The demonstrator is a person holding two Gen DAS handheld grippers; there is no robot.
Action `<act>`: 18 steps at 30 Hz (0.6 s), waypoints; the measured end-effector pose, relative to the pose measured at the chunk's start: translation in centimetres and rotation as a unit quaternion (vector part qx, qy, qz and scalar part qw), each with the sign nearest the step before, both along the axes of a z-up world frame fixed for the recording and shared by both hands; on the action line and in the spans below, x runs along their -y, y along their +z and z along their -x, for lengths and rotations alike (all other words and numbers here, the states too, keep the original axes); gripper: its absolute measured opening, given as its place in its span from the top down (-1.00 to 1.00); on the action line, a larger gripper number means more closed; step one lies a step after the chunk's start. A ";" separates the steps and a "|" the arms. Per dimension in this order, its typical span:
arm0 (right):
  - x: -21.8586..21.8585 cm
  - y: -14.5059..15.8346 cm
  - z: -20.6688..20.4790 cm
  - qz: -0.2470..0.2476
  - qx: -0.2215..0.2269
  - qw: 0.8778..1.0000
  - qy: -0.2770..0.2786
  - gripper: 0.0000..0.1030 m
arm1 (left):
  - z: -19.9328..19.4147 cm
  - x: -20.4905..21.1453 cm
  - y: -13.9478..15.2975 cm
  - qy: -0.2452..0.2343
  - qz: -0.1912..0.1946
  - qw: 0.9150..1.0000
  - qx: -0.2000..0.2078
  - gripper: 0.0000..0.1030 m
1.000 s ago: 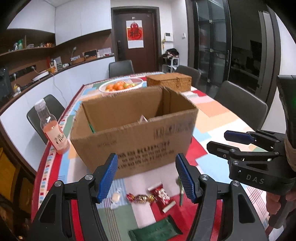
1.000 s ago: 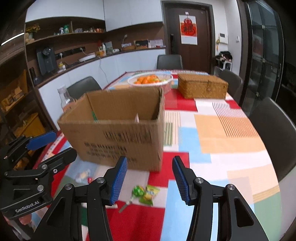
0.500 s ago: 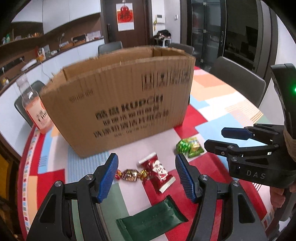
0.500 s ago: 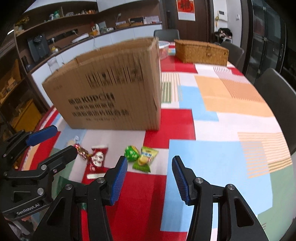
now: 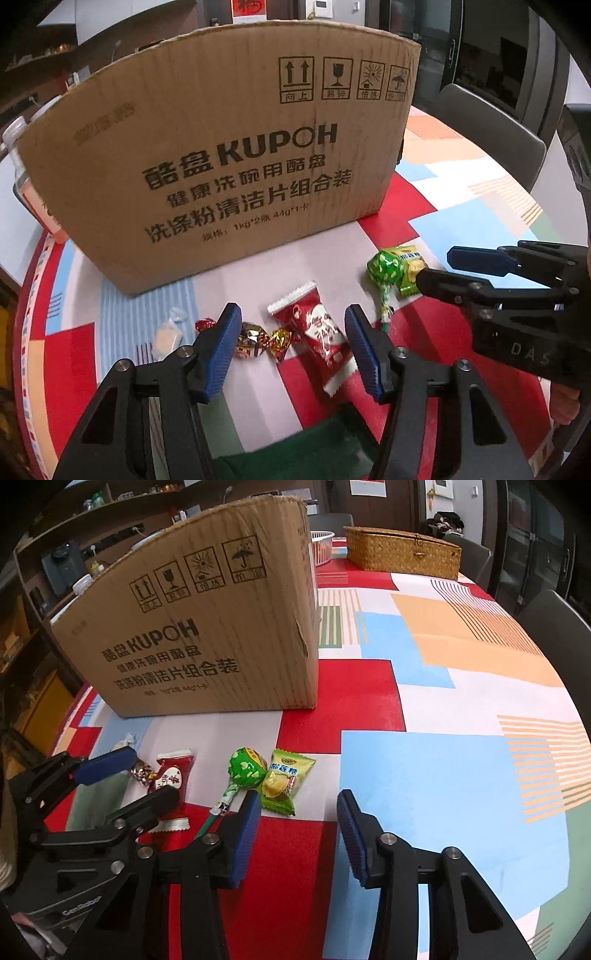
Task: Organize snacks
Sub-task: 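Grasp the red candy packet with the left tool while the right tool grasps the yellow-green packet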
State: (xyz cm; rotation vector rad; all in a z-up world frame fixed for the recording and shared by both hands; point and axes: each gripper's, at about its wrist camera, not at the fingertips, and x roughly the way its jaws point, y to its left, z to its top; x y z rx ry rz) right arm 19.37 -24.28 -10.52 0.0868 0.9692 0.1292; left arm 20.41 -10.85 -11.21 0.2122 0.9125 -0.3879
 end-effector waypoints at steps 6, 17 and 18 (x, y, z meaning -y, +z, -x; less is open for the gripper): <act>-0.3 -0.4 -0.8 -0.007 -0.006 1.000 0.004 0.20 | -0.6 0.6 -0.3 -0.005 -0.010 1.000 0.000 -0.05; -0.4 -0.8 -2.1 -0.009 -0.008 1.000 -0.004 0.27 | -1.4 1.5 -1.8 -0.004 -0.004 0.999 -0.036 0.25; -0.4 -0.8 -2.1 -0.008 -0.008 1.000 -0.003 0.27 | -1.5 1.5 -1.8 0.000 -0.001 0.999 -0.038 0.31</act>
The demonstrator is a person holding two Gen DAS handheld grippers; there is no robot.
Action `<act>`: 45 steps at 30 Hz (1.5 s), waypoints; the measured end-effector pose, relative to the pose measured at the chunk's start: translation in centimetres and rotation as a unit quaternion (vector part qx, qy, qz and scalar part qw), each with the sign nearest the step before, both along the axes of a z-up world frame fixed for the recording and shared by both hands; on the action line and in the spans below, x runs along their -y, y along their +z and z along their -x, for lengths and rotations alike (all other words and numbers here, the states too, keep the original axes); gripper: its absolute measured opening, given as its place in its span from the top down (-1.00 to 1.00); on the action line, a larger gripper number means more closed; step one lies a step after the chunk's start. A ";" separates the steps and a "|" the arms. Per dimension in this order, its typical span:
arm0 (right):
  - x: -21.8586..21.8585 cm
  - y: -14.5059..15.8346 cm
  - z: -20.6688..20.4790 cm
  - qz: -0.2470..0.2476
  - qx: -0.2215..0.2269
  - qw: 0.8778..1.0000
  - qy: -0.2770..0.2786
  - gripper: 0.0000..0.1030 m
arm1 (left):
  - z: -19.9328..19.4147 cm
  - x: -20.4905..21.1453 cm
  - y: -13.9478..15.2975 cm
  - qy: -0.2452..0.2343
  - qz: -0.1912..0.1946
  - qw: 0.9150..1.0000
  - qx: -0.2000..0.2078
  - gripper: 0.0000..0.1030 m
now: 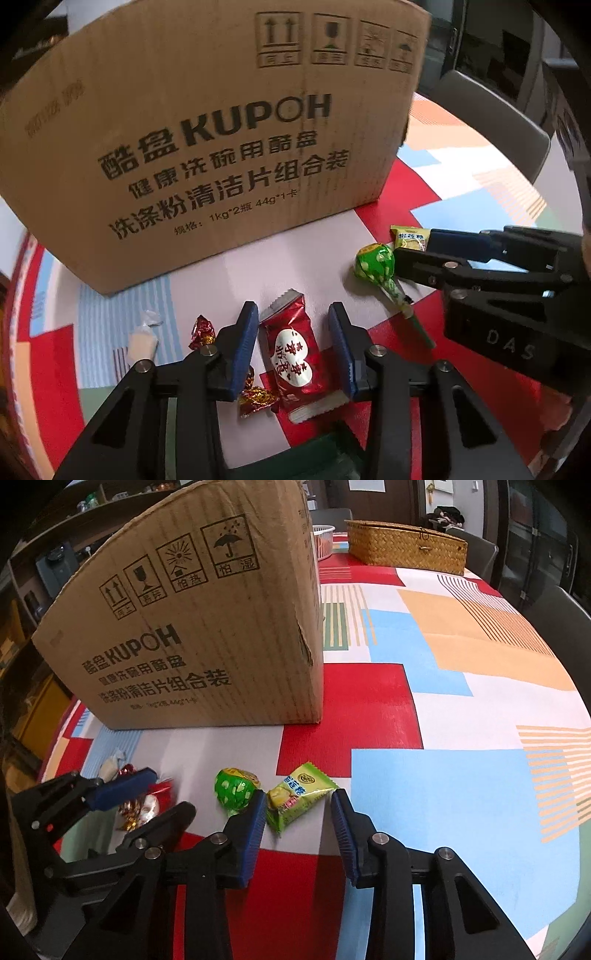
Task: Organize snacks
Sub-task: 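Grasp the red candy packet with the left tool while the right tool grasps the yellow-green packet, then lift both packets over the cardboard box and open both tools inside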
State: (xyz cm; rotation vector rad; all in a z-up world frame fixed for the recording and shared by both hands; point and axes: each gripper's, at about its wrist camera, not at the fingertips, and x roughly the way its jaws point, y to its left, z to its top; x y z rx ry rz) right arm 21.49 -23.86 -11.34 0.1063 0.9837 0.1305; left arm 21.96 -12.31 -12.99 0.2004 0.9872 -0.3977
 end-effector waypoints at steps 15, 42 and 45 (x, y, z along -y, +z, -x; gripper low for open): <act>-0.6 0.1 -0.8 0.017 0.011 1.000 -0.004 0.65 | 0.2 -2.4 2.1 0.016 0.028 0.999 0.007 0.60; -0.6 7.9 4.6 0.004 0.114 0.993 0.010 0.74 | 6.0 -5.7 13.2 0.016 0.084 0.989 0.120 0.63; -0.7 9.5 4.8 0.000 0.135 0.991 0.015 0.74 | 6.3 -6.1 15.0 0.017 0.089 0.986 0.141 0.63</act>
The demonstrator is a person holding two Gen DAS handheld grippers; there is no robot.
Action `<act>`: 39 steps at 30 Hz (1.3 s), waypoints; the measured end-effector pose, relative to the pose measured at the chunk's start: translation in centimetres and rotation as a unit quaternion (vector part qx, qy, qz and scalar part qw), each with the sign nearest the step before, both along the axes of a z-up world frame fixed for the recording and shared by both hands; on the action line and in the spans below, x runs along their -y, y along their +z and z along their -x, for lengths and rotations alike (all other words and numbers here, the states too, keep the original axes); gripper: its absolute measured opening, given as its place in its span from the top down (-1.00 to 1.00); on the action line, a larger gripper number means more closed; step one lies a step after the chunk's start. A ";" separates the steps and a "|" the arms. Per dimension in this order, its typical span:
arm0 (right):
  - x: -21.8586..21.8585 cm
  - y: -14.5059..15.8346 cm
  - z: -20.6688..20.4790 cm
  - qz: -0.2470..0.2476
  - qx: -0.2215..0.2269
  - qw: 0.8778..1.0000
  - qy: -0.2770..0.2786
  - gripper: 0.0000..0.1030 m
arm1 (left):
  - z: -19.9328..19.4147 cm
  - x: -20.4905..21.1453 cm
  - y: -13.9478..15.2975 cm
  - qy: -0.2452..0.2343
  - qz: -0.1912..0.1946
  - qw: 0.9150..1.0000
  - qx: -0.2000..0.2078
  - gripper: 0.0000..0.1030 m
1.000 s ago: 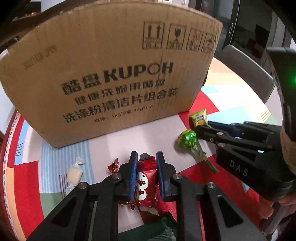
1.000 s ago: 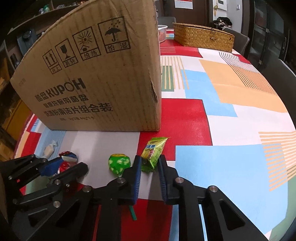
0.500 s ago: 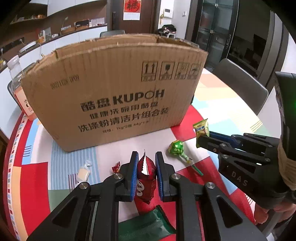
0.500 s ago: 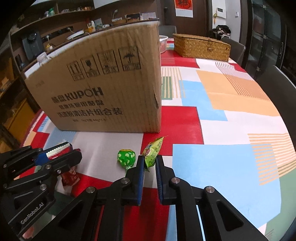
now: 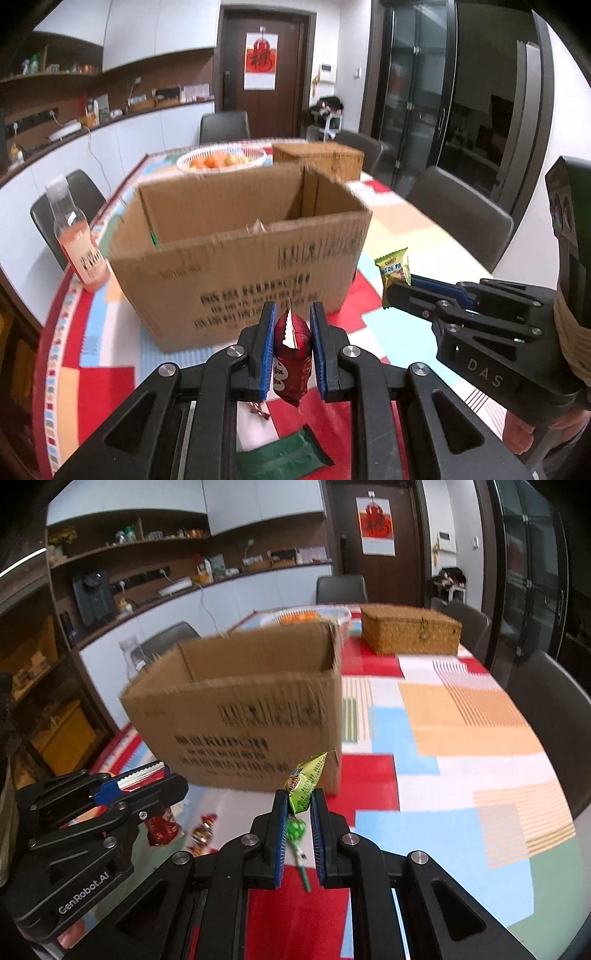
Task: Organize snacks
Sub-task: 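Lift both packets over the cardboard box and open both tools inside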
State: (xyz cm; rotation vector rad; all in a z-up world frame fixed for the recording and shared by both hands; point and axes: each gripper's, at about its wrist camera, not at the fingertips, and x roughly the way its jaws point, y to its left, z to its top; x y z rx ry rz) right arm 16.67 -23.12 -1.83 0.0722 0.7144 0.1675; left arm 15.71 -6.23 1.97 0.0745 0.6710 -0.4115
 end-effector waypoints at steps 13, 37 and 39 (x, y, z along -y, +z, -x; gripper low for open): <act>-1.6 5.7 -1.1 -0.002 0.076 0.997 0.024 0.74 | -1.5 -1.0 5.9 0.016 0.002 0.996 0.082 0.63; -2.8 7.4 -10.5 0.009 0.052 0.998 0.032 0.73 | -11.9 -1.5 5.7 0.063 -0.033 0.996 0.055 0.52; -2.8 7.1 -11.1 0.008 0.047 0.998 0.030 0.73 | -11.9 -1.6 5.6 0.067 -0.035 0.996 0.056 0.44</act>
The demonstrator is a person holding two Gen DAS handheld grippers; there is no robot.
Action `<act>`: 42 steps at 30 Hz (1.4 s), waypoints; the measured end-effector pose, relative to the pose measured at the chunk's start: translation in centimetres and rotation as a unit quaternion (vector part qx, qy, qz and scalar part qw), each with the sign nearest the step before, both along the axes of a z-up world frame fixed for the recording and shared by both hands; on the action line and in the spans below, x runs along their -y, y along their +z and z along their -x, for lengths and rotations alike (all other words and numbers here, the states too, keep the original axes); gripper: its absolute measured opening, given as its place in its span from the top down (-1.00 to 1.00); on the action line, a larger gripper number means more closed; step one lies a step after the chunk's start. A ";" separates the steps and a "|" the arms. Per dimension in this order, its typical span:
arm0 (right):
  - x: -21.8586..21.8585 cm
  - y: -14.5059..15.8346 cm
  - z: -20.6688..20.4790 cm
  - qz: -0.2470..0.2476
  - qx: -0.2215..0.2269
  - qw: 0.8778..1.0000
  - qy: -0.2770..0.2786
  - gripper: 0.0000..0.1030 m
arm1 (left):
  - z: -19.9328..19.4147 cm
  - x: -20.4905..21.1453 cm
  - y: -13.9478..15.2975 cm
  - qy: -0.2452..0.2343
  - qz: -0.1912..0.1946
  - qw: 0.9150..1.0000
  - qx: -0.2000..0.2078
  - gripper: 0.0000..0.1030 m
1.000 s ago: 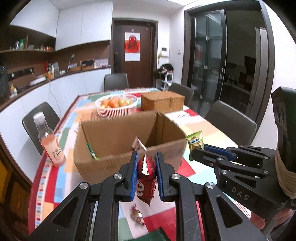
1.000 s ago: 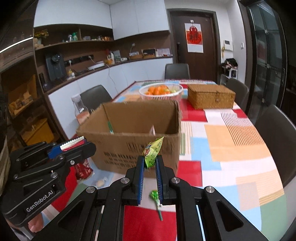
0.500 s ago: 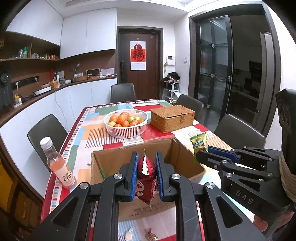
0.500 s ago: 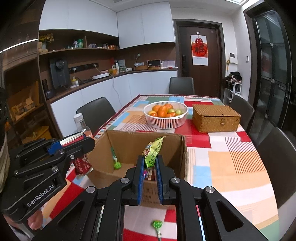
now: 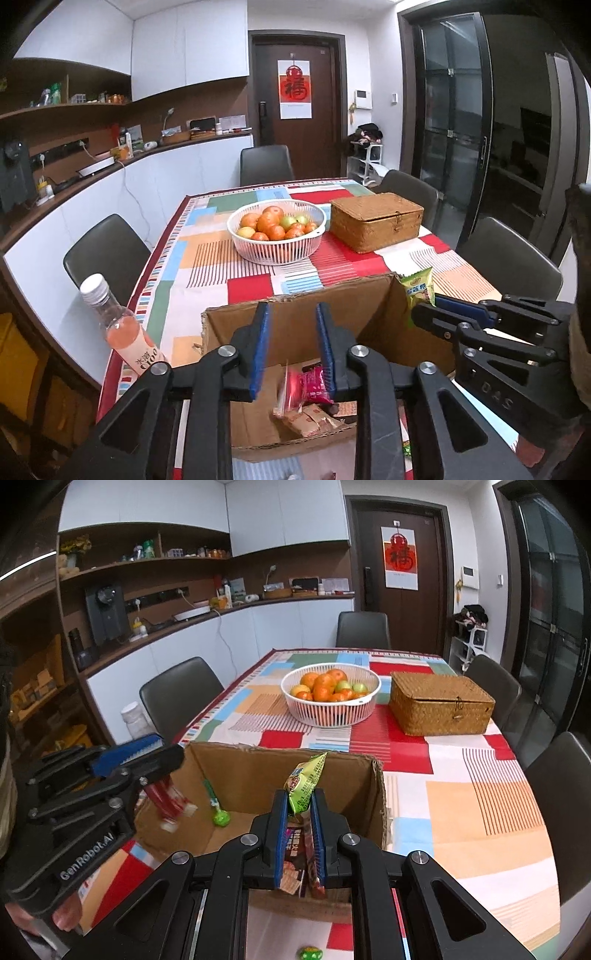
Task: Organize snacks
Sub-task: 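Lift both packets over the cardboard box and open both tools inside, then withdraw both tools from the box back toward the remaining snacks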
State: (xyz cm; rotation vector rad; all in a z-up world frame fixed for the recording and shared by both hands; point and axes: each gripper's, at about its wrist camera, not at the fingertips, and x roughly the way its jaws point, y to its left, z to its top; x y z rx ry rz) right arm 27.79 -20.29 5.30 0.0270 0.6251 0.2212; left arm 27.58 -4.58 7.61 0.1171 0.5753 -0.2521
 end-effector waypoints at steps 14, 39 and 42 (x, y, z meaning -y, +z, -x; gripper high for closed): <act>0.4 -0.7 4.1 0.027 0.045 0.998 -0.036 -0.49 | 5.0 -0.7 -0.7 0.014 -0.007 1.000 0.010 -0.06; 1.2 -7.3 9.4 0.045 -0.026 0.999 -0.006 -0.71 | 11.1 -0.4 -9.6 -0.005 -0.027 0.997 -0.075 -0.18; 1.1 -8.6 9.5 0.052 -0.041 0.998 -0.003 -0.70 | 11.2 -0.3 -11.2 -0.011 -0.027 0.995 -0.095 -0.18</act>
